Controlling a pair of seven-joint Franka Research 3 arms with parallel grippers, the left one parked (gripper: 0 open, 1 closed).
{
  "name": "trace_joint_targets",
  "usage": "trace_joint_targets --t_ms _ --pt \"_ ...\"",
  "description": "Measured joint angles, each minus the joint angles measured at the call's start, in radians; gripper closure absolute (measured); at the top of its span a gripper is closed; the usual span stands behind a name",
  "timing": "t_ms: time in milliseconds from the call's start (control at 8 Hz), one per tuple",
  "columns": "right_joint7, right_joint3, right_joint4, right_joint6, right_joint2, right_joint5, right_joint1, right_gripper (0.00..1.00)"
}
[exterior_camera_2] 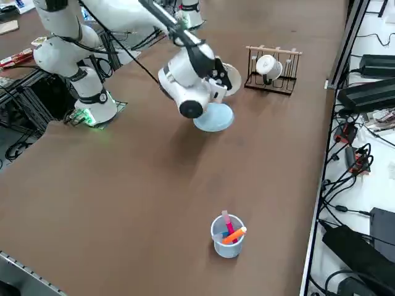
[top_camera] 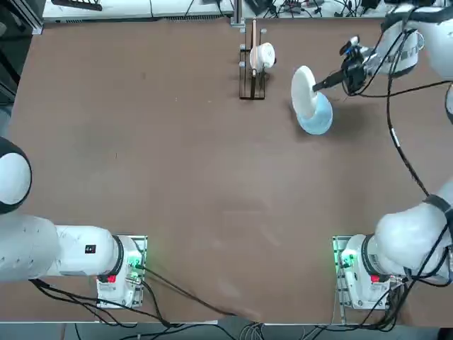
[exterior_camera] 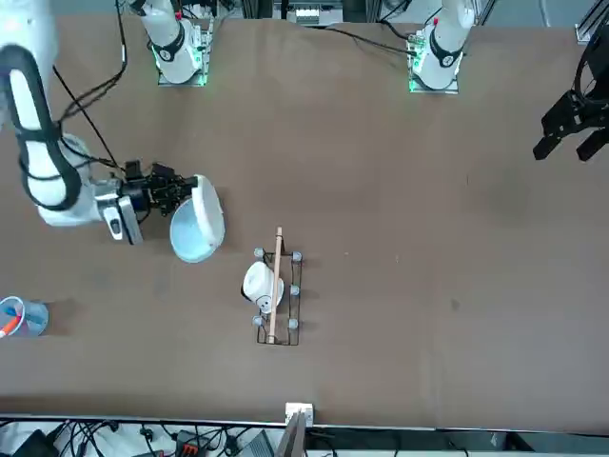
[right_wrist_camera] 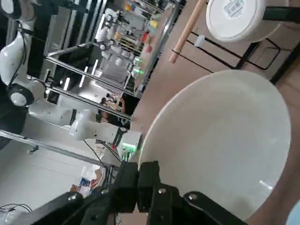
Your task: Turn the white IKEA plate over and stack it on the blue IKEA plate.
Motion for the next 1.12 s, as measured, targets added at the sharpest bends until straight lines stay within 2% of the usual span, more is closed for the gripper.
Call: trace_joint_targets --t_ms 375,750,1125 --pt "-0.113 0.000 0.002 -0.035 0.105 0.015 -0.015 0.96" --pt "-0.118 -0.003 0.005 -0.039 0.110 0.002 -0.063 0.96" --pt "-0.120 -0.004 0.028 -0.040 0.113 -0.071 -0.132 0.96"
